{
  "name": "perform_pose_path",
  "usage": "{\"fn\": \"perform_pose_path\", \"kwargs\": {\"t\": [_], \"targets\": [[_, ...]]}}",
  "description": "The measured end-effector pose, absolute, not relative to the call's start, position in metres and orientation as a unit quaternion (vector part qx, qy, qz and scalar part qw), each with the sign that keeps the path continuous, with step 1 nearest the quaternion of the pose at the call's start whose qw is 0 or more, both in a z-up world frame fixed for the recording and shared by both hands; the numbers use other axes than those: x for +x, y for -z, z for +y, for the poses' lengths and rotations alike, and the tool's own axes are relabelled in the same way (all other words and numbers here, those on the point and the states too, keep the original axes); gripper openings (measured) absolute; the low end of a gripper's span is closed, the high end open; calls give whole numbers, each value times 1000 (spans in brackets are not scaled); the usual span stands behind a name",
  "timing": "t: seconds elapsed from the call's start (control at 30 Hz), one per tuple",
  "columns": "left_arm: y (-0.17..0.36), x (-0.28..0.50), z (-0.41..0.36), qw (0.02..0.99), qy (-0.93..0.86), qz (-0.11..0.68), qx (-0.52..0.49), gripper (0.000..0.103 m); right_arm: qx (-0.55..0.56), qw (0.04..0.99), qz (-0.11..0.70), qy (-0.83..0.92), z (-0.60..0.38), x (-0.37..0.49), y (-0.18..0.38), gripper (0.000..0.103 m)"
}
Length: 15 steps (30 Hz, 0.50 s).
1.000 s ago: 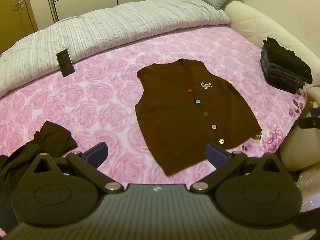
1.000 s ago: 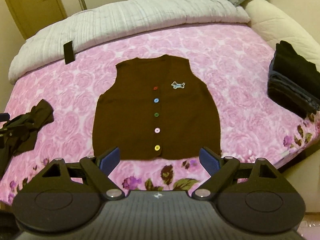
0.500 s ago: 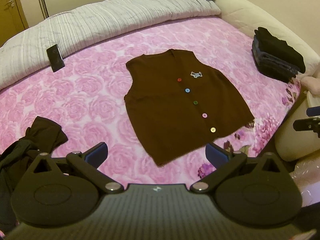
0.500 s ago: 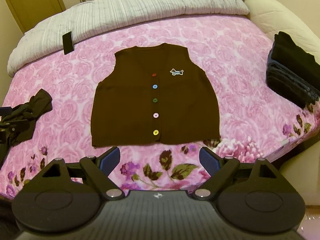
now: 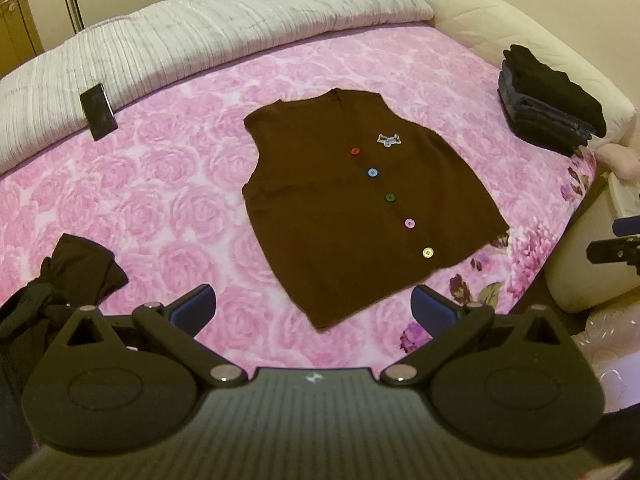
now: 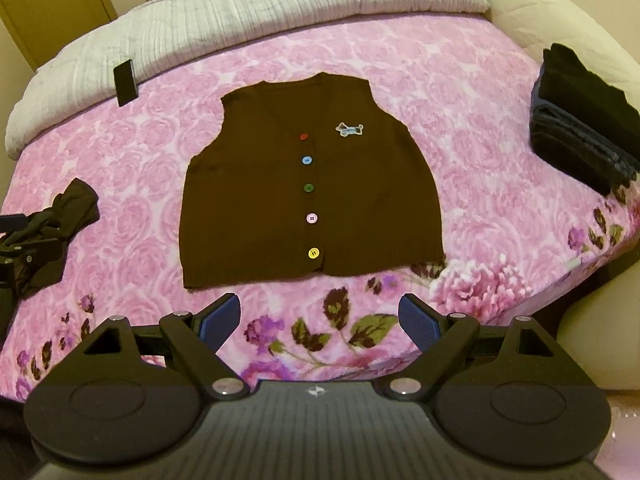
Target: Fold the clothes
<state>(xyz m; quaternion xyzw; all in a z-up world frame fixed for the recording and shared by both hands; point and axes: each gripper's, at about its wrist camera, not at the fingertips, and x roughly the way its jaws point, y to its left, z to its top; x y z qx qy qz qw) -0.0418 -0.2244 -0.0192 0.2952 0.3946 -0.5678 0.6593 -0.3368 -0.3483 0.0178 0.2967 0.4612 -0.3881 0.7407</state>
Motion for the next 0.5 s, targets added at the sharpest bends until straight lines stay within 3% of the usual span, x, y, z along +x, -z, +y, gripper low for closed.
{"fn": "perform_pose_path", "kwargs": {"t": [0.5], "targets": [[50, 37, -255, 660, 565, 362, 338, 102, 274, 750, 468, 379, -355, -292, 5, 88]]}}
